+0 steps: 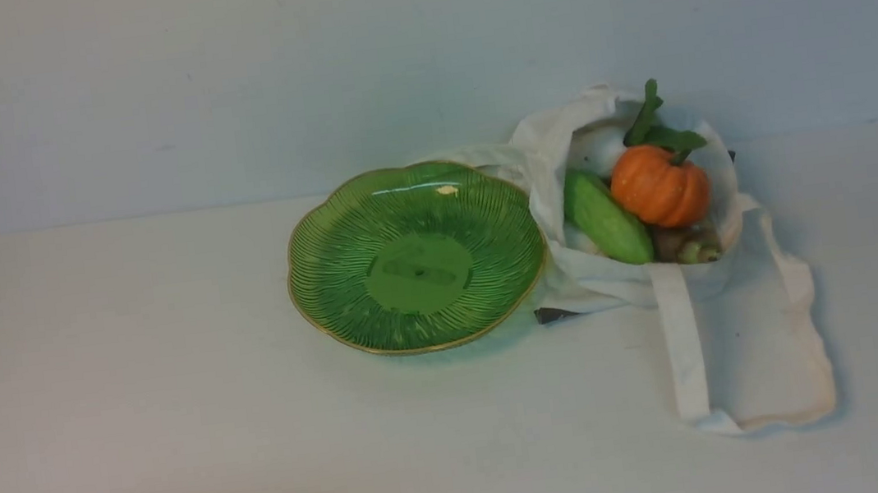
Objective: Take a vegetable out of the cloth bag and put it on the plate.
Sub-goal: Use the right arm to grab a pumpkin from the bag
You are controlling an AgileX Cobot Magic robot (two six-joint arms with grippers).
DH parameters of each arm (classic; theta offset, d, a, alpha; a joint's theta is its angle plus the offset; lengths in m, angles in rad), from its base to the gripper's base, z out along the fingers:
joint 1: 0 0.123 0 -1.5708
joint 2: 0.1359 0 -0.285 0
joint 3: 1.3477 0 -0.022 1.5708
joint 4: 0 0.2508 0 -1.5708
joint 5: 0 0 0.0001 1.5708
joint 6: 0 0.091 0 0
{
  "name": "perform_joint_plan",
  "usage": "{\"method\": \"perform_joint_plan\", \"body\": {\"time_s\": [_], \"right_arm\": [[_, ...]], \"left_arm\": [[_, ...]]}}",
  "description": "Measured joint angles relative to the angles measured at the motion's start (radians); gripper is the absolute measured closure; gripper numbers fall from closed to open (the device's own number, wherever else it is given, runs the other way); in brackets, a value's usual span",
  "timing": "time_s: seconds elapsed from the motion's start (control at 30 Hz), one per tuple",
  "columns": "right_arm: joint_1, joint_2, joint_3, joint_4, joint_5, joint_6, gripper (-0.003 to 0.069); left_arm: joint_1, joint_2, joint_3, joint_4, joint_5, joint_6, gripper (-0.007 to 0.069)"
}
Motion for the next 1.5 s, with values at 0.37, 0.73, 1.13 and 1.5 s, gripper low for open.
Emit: {"method": "perform_joint_plan", "body": {"time_s": [0.37, 0.73, 1.13, 1.5], "right_arm": [[0.000, 0.618, -0.357, -0.004, 0.142, -0.068, 0.0440], [0.037, 1.006, -0.692, -0.009, 0.154, -0.118, -0.0024], [0.108, 1.080, -0.728, -0.030, -0.023, -0.126, -0.0032], [0.099, 1.056, -0.728, -0.060, 0.066, -0.129, 0.0062]], "left_arm": [[0.000, 0.000, 0.000, 0.000, 0.000, 0.000, 0.0629], [0.000, 0.000, 0.000, 0.000, 0.000, 0.000, 0.0629], [0.000, 0.000, 0.000, 0.000, 0.000, 0.000, 0.0629], [0.000, 0.000, 0.000, 0.000, 0.000, 0.000, 0.0629]]}}
